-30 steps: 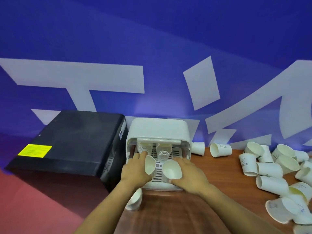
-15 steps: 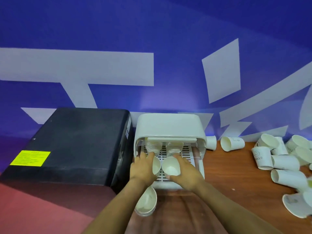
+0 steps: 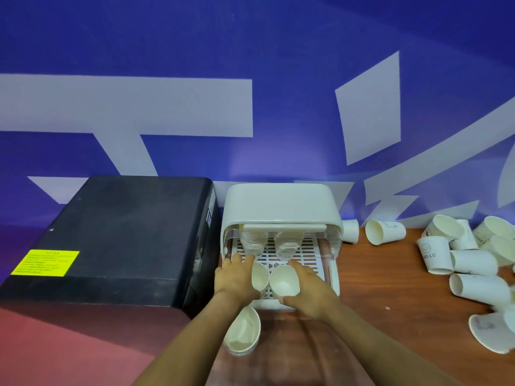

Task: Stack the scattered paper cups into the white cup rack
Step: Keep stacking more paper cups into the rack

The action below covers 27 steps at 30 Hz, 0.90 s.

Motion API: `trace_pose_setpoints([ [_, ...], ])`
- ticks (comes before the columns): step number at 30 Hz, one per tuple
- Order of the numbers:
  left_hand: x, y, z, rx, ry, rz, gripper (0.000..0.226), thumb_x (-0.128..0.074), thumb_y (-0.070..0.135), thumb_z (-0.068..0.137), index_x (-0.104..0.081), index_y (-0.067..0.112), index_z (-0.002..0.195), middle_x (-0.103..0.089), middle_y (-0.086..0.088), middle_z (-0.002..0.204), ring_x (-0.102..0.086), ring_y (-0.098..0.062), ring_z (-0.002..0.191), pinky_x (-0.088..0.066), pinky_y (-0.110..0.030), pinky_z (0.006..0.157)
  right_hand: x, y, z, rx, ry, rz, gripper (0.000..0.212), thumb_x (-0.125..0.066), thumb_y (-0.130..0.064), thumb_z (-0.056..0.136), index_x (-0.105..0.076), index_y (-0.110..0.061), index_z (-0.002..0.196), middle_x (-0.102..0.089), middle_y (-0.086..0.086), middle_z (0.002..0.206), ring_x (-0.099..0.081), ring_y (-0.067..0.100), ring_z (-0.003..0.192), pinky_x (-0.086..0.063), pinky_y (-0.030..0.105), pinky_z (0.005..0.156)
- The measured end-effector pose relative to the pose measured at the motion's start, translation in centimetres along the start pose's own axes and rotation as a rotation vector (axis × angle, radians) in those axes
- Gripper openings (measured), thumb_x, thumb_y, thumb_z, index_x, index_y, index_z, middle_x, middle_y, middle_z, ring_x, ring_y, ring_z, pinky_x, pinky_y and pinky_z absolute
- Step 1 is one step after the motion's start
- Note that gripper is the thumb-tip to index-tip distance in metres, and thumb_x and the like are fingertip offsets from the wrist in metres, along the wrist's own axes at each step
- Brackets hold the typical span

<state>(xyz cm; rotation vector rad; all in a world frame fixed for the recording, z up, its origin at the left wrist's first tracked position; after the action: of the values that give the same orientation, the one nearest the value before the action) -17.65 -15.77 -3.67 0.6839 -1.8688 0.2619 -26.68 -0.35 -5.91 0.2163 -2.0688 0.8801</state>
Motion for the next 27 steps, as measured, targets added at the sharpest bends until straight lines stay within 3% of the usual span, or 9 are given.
trace_pose_setpoints([
  [6,0.9,1.0,-1.2,-0.036,0.027,0.005,0.084,-0.068,0.05,0.079,-0.024,0.028,0.146,-0.037,-0.004,0.144,-0.036,-0.028,0.133,-0.036,-0.043,0.105,1.2,0.5,-1.0,0.013,0.037,0.01,0.09,-0.072,-0.047,0.074,-0.021,-0.033,0.147,-0.034,-0.006,0.148,-0.04,0.015,0.132,-0.04,0.033,0.104],
  [16,4.0,8.3,-4.9,-0.203,0.199,-0.125,0.051,-0.06,0.036,0.085,-0.047,0.027,0.133,-0.053,0.001,0.134,-0.049,-0.023,0.123,-0.042,-0.036,0.098,6.1,4.0,-5.0,0.021,0.108,0.017,0.072,-0.066,-0.039,0.081,-0.031,-0.032,0.144,-0.04,-0.006,0.142,-0.049,0.016,0.124,-0.044,0.032,0.098],
  [21,4.0,14.0,-5.6,-0.246,0.204,-0.193,0.043,-0.056,0.035,0.087,-0.051,0.027,0.129,-0.059,0.002,0.127,-0.054,-0.02,0.118,-0.046,-0.033,0.091,9.9,7.9,-7.1,-0.009,0.104,-0.029,0.04,-0.061,-0.041,0.085,-0.053,-0.032,0.123,-0.06,-0.007,0.12,-0.058,0.01,0.1,-0.05,0.03,0.086],
  [27,3.5,21.3,-4.8,-0.311,0.195,-0.165,0.042,-0.057,0.035,0.087,-0.052,0.025,0.128,-0.058,0.002,0.127,-0.056,-0.019,0.115,-0.046,-0.032,0.092,15.2,13.8,-8.7,-0.066,0.115,-0.059,0.032,-0.06,-0.039,0.087,-0.058,-0.03,0.117,-0.062,-0.009,0.106,-0.058,0.009,0.095,-0.049,0.026,0.083],
])
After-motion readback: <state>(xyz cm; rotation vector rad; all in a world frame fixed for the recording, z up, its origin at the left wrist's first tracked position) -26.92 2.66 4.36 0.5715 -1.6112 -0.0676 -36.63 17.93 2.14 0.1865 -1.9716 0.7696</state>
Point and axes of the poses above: each hand's wrist, its own z-axis towards the middle knuckle, its own x-axis out of the back of the hand, y = z × x, the point moved 3 cm from there along z, towards the middle knuckle
